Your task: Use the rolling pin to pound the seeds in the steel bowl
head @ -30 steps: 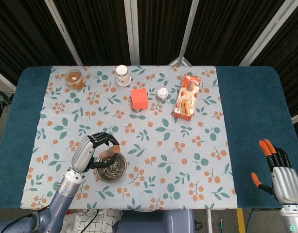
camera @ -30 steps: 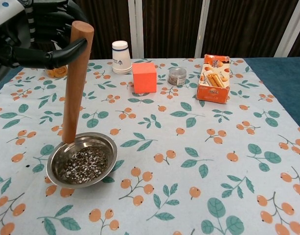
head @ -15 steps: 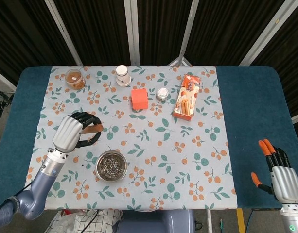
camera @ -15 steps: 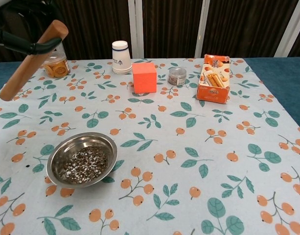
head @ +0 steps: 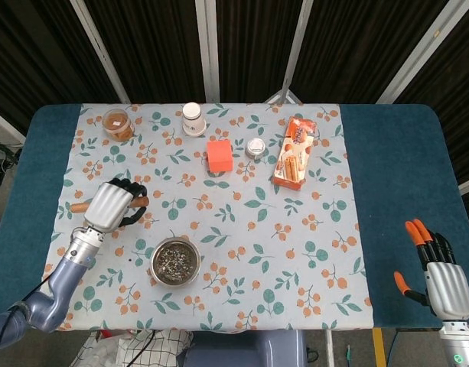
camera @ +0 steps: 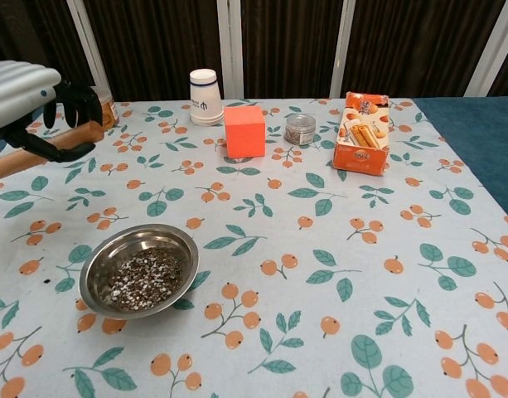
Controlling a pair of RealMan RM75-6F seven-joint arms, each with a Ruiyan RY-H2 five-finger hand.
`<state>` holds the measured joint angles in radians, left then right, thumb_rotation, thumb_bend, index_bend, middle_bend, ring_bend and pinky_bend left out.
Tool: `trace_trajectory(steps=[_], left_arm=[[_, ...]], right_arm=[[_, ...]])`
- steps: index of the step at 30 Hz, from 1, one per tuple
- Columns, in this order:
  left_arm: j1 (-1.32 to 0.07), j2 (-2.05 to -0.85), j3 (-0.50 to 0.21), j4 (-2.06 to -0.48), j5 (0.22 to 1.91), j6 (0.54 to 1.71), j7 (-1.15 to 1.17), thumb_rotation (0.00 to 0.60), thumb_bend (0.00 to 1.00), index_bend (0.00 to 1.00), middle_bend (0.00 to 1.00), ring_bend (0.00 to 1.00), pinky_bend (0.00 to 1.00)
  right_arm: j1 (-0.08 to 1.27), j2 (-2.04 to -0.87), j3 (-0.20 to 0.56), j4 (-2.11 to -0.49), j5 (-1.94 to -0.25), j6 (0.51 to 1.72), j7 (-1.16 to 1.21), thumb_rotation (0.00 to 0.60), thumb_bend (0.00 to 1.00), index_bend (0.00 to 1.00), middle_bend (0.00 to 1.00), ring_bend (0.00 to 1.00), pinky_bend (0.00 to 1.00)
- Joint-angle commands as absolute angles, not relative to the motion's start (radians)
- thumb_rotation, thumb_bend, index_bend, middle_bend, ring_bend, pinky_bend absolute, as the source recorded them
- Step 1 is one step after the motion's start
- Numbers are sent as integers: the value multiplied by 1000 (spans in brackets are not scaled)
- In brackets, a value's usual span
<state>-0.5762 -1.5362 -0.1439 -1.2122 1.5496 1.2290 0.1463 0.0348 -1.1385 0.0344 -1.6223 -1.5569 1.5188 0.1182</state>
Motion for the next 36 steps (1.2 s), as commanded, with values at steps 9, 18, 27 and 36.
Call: trace_trajectory(steps=[9,18,27,36], left_arm=[[-585,-1601,-133,-1193,1509,1205,182,600,615,649,758,426,462],[-563,-1590,-141,-1268,1419,1171,261,600,336,212,185,57,158],[-482,-1494,-151,-1460,1408,1291,192,600,237,123,77,0,79],[-283,-1253,-13,-1702,1521,1498,116,600,88,9,0,0,0]], right_arm=[[33,-1139,33,-1623,-1561,1524,118,600,366,0,0,0,0],[32,-1138,32,-1621,-1564,1527,122,600,367,0,0,0,0],[30,-1135,33,-1616,-1562,1530,127,600,367,0,0,0,0],[29,-1144,35,-1596,-1586,1553,86,600,367,0,0,0,0]])
